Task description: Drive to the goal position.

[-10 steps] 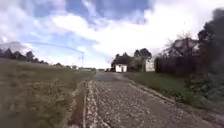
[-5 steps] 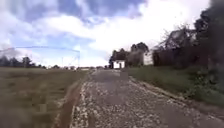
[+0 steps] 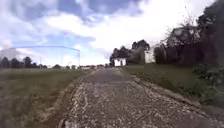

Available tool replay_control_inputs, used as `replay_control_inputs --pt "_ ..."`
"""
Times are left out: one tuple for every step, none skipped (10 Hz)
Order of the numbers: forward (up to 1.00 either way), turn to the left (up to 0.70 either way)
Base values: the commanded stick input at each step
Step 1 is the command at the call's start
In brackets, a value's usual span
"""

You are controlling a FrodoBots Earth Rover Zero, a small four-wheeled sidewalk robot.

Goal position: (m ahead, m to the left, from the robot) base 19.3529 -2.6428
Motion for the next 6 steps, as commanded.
replay_control_inputs --pt "0.79 0.0" --pt "0.79 0.0" --pt "0.79 0.0" --pt "0.79 0.0" --pt "0.79 0.0" --pt "0.79 0.0"
